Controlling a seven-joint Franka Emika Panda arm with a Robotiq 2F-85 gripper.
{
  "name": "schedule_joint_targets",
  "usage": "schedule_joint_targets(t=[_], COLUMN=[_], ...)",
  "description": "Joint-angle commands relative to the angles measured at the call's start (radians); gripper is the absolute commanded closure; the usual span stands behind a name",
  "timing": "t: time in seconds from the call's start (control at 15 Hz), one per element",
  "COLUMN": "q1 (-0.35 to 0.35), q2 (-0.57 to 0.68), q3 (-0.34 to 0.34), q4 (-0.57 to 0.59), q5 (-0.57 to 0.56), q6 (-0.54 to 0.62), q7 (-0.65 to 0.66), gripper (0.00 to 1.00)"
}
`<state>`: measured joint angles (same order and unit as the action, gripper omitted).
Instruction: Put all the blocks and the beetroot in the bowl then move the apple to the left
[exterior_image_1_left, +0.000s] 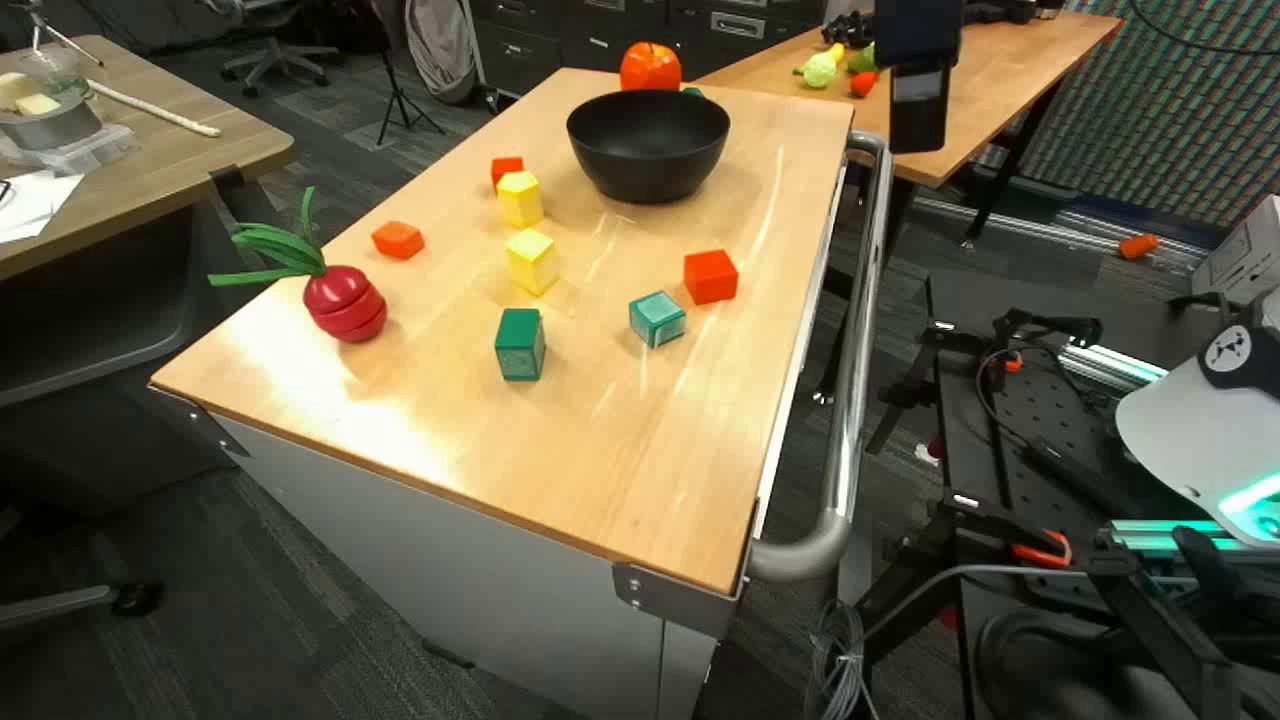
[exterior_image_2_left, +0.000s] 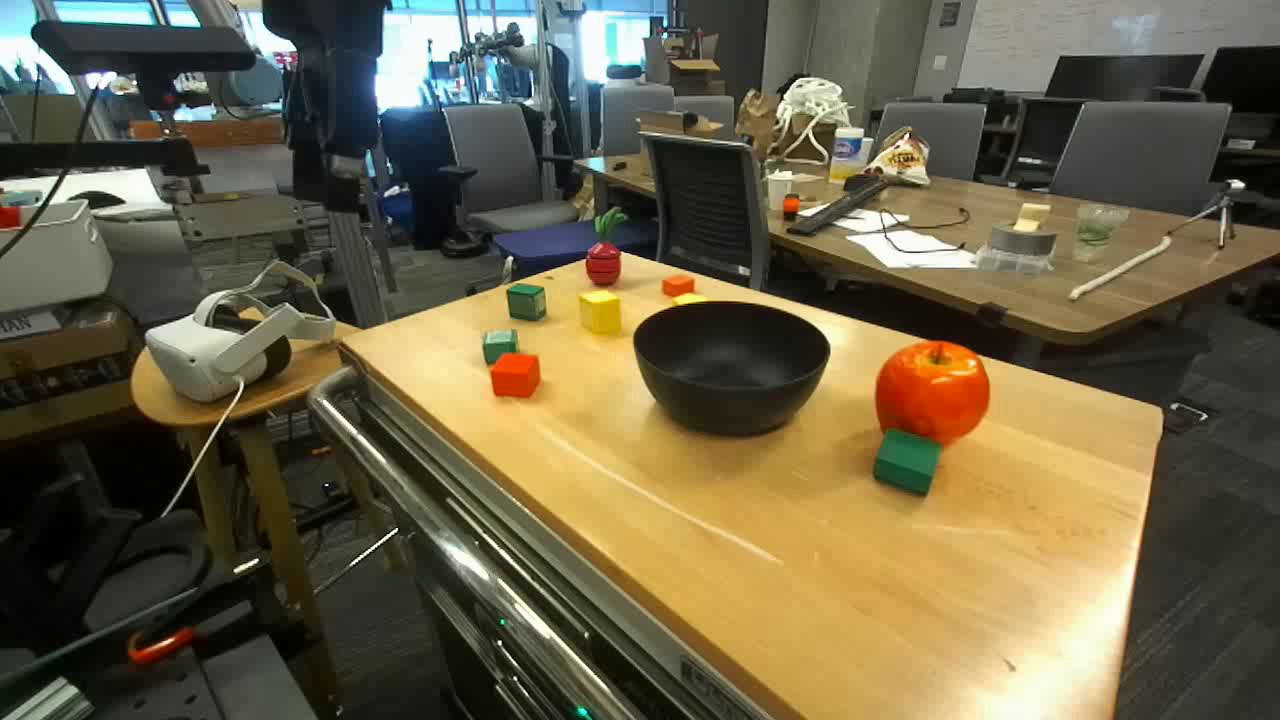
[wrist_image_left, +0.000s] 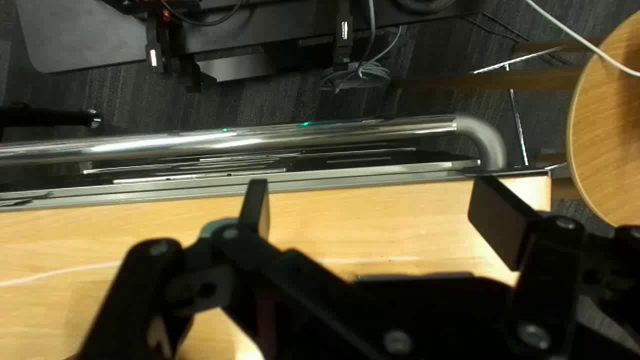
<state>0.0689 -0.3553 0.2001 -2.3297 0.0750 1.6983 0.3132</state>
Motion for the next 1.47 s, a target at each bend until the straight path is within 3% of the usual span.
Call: schedule_joint_targets(t=[0.0, 0.67, 0.8, 1.07, 1.4], q1=[0.010, 0.010, 0.004, -0.020, -0.022], q2=[0.001, -0.001, -0.047, -0.063, -0.049], q3=[-0.009, -0.009, 0.005, -0.002, -0.028], q4=[0.003, 0.008, -0.030, -0.006, 0.014], q5=[-0.003, -0.003, -0.070, -0.172, -0.145], q6=[-0.001, -0.001, 0.117, 0.243, 0.221], q7=[0.003, 0.003, 0.021, 0.083, 0.065], gripper=[0.00, 0.00, 0.00, 0.00, 0.00])
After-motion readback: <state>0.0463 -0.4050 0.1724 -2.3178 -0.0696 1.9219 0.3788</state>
